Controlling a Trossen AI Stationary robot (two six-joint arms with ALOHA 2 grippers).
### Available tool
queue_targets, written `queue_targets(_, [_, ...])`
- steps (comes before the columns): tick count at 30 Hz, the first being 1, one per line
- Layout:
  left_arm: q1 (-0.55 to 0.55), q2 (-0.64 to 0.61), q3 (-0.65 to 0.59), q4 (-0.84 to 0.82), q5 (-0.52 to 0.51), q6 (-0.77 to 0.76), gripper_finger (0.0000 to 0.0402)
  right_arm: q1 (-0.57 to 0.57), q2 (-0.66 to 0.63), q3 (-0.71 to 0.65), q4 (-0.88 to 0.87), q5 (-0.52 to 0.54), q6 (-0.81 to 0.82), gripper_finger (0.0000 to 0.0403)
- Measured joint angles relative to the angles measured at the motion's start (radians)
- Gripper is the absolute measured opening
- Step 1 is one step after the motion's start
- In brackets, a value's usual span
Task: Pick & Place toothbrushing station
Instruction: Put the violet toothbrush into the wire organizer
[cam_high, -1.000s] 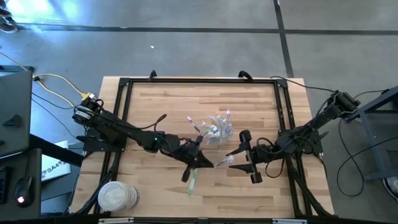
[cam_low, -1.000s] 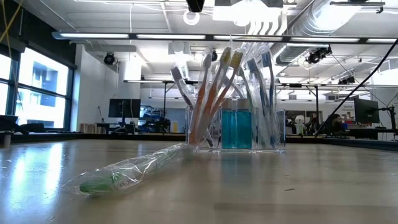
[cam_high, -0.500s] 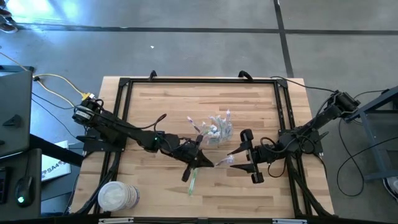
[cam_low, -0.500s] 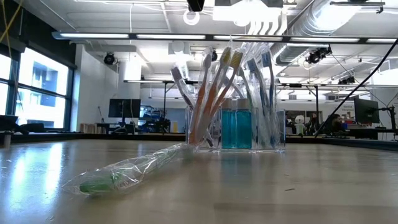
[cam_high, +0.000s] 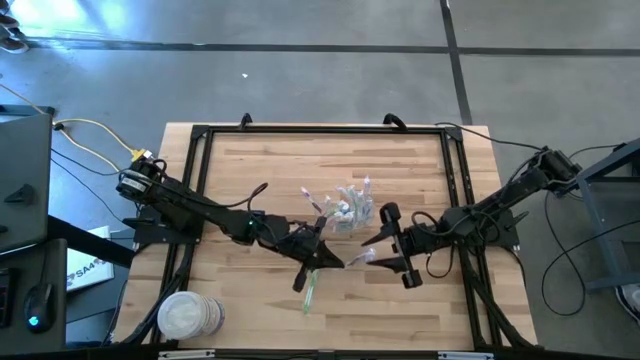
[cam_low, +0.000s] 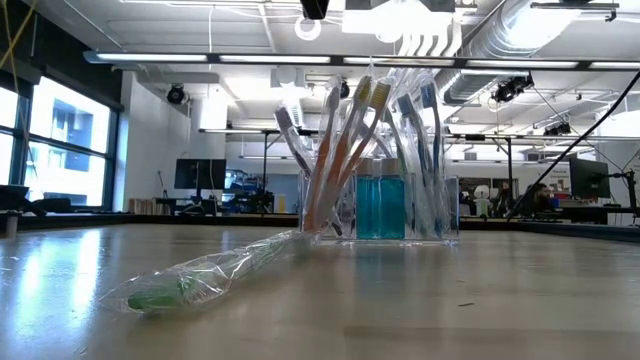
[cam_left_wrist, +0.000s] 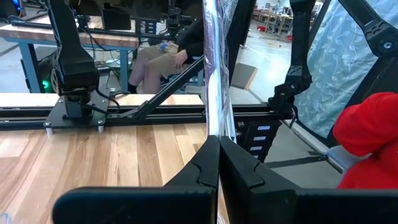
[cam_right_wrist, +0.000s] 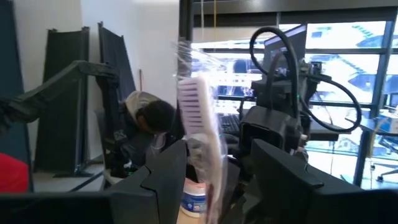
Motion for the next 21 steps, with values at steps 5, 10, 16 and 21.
queue_targets(5, [0.013, 0.000, 0.000, -0.001, 0.000, 0.000, 0.0000, -0.005, 0.000, 0.000, 0.001, -0.022, 0.000, 0.0175])
queue_targets(10, [0.032, 0.000, 0.000, -0.001, 0.001, -0.005, 0.0000, -0.008, 0.016, 0.000, 0.014, -0.021, -0.004, 0.0175])
queue_targets(16, [0.033, 0.046, 0.000, 0.054, 0.003, -0.008, 0.0000, -0.025, 0.065, 0.000, 0.037, -0.022, -0.011, 0.0175])
queue_targets(21, [0.033, 0.059, -0.001, 0.055, 0.003, 0.015, 0.0000, -0.030, 0.066, 0.000, 0.031, -0.021, -0.004, 0.0175])
